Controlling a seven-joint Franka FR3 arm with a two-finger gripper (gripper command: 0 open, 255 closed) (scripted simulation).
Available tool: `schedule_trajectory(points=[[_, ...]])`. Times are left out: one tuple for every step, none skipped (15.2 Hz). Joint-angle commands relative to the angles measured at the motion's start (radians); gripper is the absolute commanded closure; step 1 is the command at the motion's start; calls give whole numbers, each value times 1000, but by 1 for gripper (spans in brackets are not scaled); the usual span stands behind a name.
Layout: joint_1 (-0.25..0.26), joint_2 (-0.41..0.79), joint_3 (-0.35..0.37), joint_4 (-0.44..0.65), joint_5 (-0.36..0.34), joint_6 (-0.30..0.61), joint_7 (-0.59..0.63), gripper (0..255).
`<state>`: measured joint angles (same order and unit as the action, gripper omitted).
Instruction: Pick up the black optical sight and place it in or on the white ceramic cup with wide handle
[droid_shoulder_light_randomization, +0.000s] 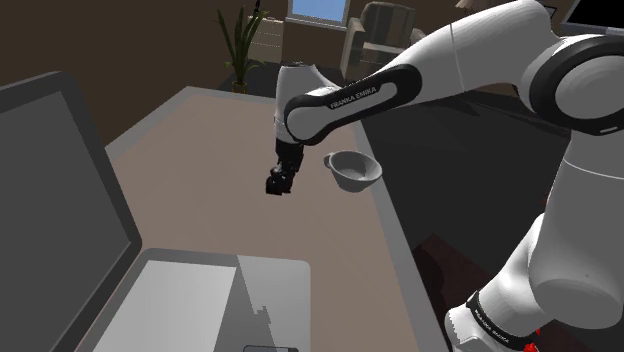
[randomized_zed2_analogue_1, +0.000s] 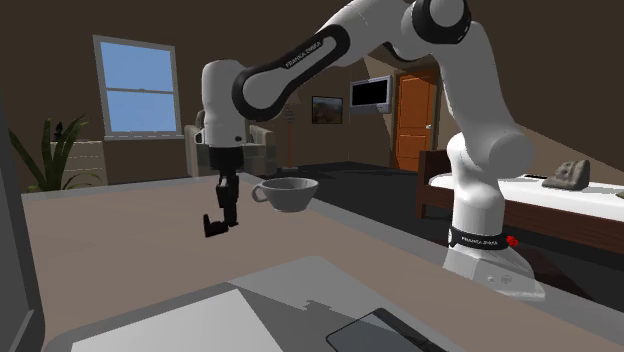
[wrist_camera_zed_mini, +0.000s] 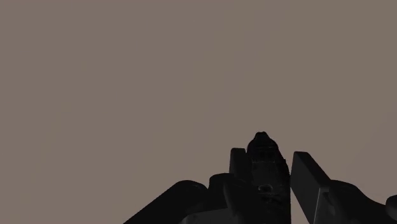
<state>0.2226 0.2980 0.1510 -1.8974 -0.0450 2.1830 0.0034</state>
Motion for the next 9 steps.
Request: schedule_trajectory(points=[[-1,-9,0,14,2,-23,-2,255],[-1,-16,1,19,3,-35,-3,255],[-2,-21,1,25,5,-46,-4,255],[-2,-27,2,31,6,-58,-4,255],[-2,-33,2,37,7,-70,-5,255],[-2,-38,2,44,8,-82,-6,255],[-3,-44,3,51,9,-94,-6,255],[-3,-49,3,58,10,-106,-7,255],[-3,-54,3,65,11,-118,-8,255]])
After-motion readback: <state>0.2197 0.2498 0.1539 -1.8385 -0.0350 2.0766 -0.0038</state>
